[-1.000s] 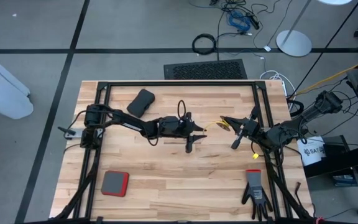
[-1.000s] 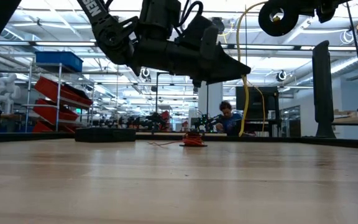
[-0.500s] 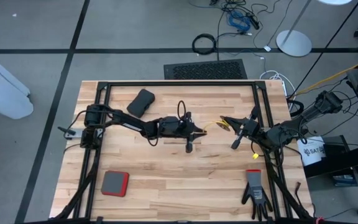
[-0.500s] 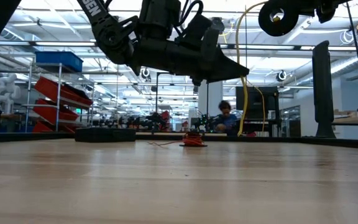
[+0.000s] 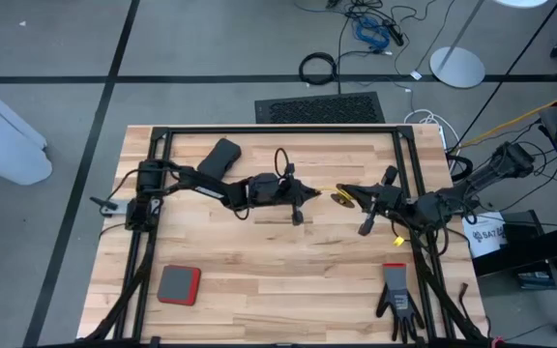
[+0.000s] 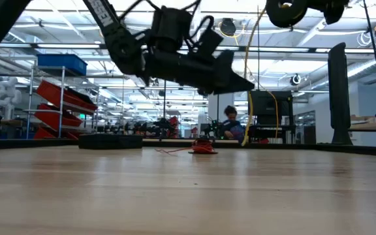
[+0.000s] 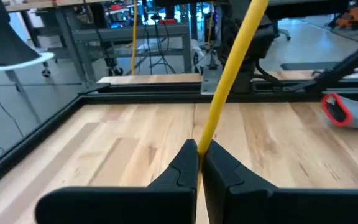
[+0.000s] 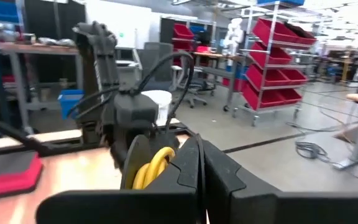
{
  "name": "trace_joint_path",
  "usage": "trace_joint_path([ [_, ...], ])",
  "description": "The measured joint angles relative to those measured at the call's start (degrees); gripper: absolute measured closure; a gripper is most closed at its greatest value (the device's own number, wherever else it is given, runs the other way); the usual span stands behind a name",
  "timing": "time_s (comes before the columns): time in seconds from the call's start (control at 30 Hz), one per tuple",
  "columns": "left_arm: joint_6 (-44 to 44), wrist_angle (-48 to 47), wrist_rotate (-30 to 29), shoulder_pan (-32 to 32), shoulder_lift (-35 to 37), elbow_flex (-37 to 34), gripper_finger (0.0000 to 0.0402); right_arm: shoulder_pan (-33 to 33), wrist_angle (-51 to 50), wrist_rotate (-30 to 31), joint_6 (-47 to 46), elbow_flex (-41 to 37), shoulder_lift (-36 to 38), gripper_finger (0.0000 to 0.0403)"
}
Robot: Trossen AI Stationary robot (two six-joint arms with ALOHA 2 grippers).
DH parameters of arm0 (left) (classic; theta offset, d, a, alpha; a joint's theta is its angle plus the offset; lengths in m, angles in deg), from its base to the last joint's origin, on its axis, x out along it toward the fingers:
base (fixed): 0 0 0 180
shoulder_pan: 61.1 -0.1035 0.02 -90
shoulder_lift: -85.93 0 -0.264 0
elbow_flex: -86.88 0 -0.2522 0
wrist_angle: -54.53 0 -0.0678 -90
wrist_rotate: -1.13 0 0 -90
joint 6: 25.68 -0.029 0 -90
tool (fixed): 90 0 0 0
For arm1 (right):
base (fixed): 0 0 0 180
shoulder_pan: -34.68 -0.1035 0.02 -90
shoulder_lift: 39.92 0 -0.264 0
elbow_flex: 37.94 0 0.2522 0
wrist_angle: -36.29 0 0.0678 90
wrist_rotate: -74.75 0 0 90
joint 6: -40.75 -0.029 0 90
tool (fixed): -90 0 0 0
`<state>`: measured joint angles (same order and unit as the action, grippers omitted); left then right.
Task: Coil cords
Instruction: Coil the yellow wire on the spool
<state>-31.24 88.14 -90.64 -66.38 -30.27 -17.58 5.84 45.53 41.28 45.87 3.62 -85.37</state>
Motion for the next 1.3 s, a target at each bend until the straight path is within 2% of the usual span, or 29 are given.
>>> trace_joint_path([
  [0.23,2.3,0.0,3.7,0.7,-8.4,7.7,0.0397,6.3,8.1,-1.2,-1.5,0.0,-8.1,0.0403],
  [0.33,2.3,-0.1,4.3,1.7,-11.0,11.0,0.0397,9.0,12.4,1.2,-1.4,0.0,-13.3,0.0403],
  [0.5,2.3,-0.4,5.0,2.8,-12.5,13.8,0.0397,13.3,19.4,4.1,-0.5,0.0,-21.1,0.0403],
  [0.67,2.3,-0.6,5.1,2.8,-12.5,14.3,0.0397,17.4,26.8,2.2,-2.8,0.0,-27.6,0.0403],
  [0.8,2.4,-3.8,5.1,2.3,-12.5,14.3,0.0398,18.1,29.1,0.9,-3.0,0.0,-29.2,0.0403],
  [0.93,2.7,-4.0,6.7,2.4,-12.5,14.3,0.0398,19.0,29.5,4.2,-2.0,0.0,-29.2,0.0403],
  [1.07,2.5,-4.0,9.0,2.7,-12.5,14.3,0.0398,20.0,29.1,5.0,-1.8,0.0,-29.2,0.0403],
  [1.2,3.8,-4.5,13.4,2.6,-12.5,14.3,0.0398,20.6,24.3,11.5,-1.2,0.0,-29.2,0.0403],
  [1.3,4.0,-5.7,15.0,2.6,-12.5,14.3,0.0398,20.7,19.7,13.6,-4.5,0.0,-29.2,0.0403],
])
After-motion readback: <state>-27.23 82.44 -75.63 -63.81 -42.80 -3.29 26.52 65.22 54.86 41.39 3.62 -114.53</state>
